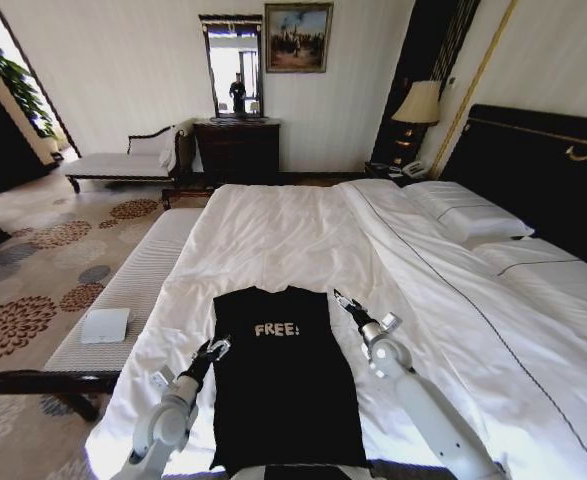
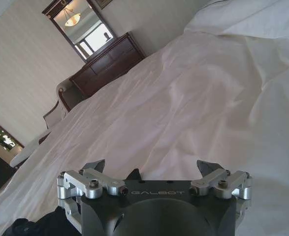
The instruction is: Fold the clothes on the bed.
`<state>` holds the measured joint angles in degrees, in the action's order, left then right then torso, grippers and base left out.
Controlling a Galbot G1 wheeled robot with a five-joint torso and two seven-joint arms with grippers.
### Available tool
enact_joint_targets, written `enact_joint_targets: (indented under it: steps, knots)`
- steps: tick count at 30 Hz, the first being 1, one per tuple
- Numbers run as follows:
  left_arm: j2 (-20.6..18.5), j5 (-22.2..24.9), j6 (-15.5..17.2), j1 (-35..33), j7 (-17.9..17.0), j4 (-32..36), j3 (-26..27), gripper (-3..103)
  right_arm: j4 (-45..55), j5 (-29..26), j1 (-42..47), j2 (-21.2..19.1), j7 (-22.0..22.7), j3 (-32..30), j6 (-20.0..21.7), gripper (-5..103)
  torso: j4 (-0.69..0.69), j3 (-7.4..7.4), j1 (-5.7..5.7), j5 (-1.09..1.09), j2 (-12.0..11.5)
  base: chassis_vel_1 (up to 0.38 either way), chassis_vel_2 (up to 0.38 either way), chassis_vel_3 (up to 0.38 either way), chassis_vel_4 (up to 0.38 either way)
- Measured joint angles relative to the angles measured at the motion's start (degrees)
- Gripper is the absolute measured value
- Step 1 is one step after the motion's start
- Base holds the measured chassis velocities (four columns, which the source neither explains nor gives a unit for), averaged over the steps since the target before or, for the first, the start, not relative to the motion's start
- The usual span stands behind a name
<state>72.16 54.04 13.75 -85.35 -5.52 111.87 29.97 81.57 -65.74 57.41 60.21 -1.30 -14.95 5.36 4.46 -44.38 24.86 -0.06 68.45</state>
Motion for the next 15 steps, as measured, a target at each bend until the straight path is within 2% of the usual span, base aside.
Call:
enact_joint_targets:
  steps: [1,2,6,15]
  knots:
    - [-0.3,0.8,0.0,0.2,-0.2,-0.5,1.1,100,-3.2,0.0,-1.9,-0.5,-4.9,0.7,1.5,100,0.01,0.00,0.00,0.01,0.0,0.000,0.000,0.000,0.000]
    - [-0.5,1.1,0.0,0.0,-0.2,-0.7,2.0,100,-5.4,0.1,-3.6,-0.5,-7.9,1.7,2.3,100,-0.03,0.00,0.00,0.02,0.0,0.000,0.000,0.000,0.000]
    - [-0.6,1.3,-0.1,-0.2,-0.3,-1.0,3.6,100,-8.5,0.0,-6.8,0.2,-10.3,4.1,3.2,100,-0.09,0.00,0.00,0.01,0.0,0.000,0.000,0.000,0.000]
    - [-0.6,2.2,-0.1,0.2,-1.1,0.0,5.1,100,-16.5,1.3,-15.4,2.4,-11.9,11.3,1.6,100,-0.05,0.00,0.00,0.02,0.0,0.000,0.000,0.000,0.000]
